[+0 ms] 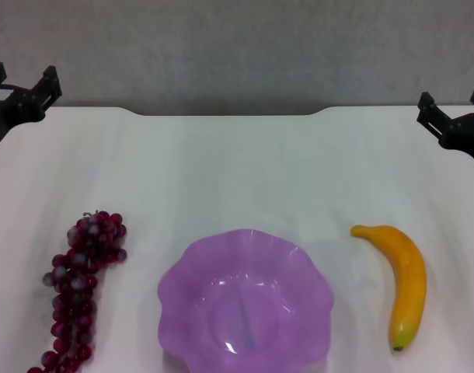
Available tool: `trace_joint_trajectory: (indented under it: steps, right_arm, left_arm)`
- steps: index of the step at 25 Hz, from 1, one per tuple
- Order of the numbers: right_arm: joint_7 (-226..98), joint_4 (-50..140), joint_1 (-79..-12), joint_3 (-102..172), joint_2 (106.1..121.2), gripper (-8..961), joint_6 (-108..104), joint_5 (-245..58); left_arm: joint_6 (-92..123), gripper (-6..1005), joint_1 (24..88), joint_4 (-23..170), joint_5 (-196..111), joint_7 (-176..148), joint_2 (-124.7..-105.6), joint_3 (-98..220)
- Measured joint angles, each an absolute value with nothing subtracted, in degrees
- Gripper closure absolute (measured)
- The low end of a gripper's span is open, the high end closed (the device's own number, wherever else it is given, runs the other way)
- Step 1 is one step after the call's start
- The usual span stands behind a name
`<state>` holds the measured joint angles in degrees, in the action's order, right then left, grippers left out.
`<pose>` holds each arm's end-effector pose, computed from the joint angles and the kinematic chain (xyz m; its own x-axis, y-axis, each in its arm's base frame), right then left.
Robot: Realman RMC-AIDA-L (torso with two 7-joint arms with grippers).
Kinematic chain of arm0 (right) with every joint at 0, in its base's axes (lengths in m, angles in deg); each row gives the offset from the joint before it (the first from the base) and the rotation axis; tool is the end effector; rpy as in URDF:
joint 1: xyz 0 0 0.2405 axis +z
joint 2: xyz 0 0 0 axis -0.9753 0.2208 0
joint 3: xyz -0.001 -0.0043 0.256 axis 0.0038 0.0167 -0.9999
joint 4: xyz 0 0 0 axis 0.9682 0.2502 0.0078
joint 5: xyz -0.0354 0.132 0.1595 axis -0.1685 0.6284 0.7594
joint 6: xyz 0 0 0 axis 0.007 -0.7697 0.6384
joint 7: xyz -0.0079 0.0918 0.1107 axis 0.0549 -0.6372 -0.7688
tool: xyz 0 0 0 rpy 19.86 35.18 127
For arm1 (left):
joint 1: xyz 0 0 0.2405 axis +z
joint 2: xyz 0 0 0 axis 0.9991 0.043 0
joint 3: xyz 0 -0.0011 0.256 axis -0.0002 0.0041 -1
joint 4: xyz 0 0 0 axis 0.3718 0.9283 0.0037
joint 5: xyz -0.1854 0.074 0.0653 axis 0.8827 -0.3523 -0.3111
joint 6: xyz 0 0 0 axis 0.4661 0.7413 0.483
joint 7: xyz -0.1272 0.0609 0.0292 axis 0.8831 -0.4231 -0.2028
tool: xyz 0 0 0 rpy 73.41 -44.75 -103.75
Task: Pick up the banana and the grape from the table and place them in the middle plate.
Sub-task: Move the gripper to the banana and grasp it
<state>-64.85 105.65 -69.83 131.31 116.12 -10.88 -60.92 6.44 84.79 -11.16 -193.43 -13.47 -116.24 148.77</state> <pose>0.2626 0.3610 0.0226 0.7140 -0.1091 -0.6916 -0.6987 -0.1729 -0.6942 -0.2343 0.3602 0.0700 0.7275 0.1321 0.6732 0.6858 -0.1111 -0.7193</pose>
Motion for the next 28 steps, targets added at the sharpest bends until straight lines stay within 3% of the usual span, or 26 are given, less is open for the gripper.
trace_joint_trajectory:
  steps: [10,16,28]
  right_arm:
    - [-64.9,110.1,-72.6,131.4,116.11,144,-8.7,-60.2]
    - [-65.0,123.4,-76.7,130.6,116.12,150,8.6,-60.2]
    - [-67.0,134.8,-75.1,126.7,116.11,163,36.1,-61.0]
  left_arm:
    - [5.4,243,86.1,-13.7,-193.3,-13.2,-116.36,148.7]
    - [4.9,243,88.7,-16.4,-193.3,-13.4,-116.28,149.4]
    - [4.6,243,88.8,-17.0,-193.4,-13.7,-116.26,149.8]
